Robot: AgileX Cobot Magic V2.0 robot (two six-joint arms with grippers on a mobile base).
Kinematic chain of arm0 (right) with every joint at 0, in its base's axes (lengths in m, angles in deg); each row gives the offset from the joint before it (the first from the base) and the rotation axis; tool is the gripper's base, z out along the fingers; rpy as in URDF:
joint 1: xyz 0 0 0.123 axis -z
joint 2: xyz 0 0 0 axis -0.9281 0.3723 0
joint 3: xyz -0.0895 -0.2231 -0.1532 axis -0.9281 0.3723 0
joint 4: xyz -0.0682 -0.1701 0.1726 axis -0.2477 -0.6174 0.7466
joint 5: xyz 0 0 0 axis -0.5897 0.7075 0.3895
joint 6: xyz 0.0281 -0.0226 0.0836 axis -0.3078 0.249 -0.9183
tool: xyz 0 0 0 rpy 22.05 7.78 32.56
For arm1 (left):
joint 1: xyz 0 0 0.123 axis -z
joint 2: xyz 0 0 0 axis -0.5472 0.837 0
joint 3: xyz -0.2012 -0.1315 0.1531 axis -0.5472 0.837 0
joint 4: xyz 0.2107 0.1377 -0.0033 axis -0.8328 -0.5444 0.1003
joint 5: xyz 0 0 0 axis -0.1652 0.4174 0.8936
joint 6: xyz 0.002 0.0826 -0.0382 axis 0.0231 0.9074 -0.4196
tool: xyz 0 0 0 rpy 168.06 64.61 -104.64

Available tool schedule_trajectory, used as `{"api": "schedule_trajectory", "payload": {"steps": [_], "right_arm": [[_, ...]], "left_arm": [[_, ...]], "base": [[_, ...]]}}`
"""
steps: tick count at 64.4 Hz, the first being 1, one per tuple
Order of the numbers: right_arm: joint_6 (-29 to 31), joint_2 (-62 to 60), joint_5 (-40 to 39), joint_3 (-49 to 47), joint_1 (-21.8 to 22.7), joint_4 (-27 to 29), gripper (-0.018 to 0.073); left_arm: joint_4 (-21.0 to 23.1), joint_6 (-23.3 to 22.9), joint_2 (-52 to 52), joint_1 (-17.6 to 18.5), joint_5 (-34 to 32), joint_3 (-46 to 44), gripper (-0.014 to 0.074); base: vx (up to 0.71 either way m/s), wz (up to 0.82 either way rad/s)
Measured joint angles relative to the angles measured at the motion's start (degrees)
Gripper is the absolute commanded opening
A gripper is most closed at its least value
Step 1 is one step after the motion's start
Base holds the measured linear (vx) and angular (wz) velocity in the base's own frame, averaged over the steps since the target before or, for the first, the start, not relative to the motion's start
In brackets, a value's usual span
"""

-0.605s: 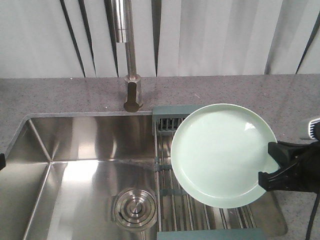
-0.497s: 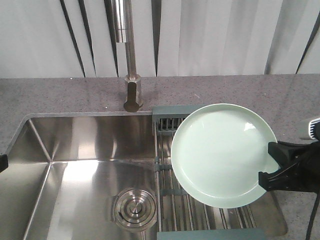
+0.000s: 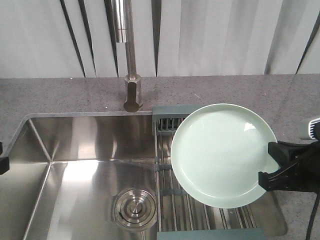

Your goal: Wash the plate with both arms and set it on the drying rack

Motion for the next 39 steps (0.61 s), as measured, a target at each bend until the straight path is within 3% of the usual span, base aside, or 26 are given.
{"api": "schedule_trajectory", "payload": {"steps": [16, 26, 39], "right_arm": [[0.00, 0.00, 0.00, 0.00, 0.00, 0.00, -0.0008], [0.00, 0.00, 0.00, 0.00, 0.00, 0.00, -0.0008], [0.00, 0.00, 0.00, 0.00, 0.00, 0.00, -0.0008]], "left_arm": [[1.29, -0.71, 0.00, 0.00, -0.30, 0.00, 0.0524], [7.43, -2.97, 0.75, 0.00, 0.08, -0.06, 0.0524], [13.74, -2.41, 8.35, 0.00, 8.15, -4.90, 0.0524]], "base": [[0.00, 0.00], [0.00, 0.00], [0.00, 0.00]]}}
